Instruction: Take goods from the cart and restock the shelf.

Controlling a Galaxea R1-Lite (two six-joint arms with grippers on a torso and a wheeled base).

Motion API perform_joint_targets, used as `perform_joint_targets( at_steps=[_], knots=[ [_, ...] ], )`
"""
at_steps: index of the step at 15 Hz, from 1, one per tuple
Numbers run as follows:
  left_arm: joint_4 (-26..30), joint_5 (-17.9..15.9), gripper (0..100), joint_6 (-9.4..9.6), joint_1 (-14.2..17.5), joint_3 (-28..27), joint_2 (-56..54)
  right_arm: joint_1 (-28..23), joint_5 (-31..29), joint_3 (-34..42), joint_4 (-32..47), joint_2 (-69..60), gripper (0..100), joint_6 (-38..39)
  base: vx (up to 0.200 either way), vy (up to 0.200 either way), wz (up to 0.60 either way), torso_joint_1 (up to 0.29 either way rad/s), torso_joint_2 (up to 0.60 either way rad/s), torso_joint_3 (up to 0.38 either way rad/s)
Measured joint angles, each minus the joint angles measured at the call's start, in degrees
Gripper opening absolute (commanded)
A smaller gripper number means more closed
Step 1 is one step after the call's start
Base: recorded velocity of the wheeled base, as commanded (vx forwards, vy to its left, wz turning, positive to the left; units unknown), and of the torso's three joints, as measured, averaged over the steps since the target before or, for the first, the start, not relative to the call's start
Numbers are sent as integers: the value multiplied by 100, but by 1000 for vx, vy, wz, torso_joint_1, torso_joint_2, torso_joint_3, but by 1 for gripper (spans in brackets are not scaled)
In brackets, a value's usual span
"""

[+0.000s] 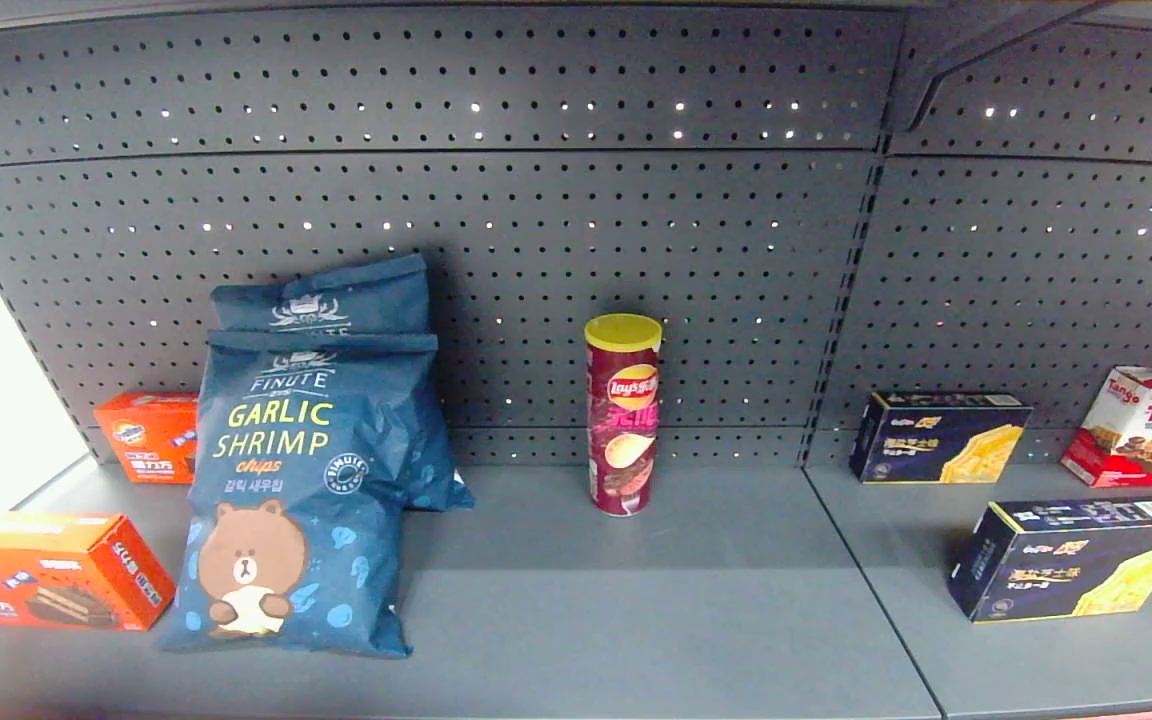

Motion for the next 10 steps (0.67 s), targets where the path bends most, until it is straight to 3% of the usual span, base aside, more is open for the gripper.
perform_joint_targets(
  at_steps=[4, 10],
  knots=[
    [2, 0, 100, 0, 2, 2, 0, 0, 0, 0, 0, 0, 100, -1, 0, 0, 0, 0, 0, 0],
    [10, -10, 100, 0, -1, 0, 0, -2, -10, 0, -5, 0, 100, -41, 0, 0, 600, 2, 4, 5]
  ],
)
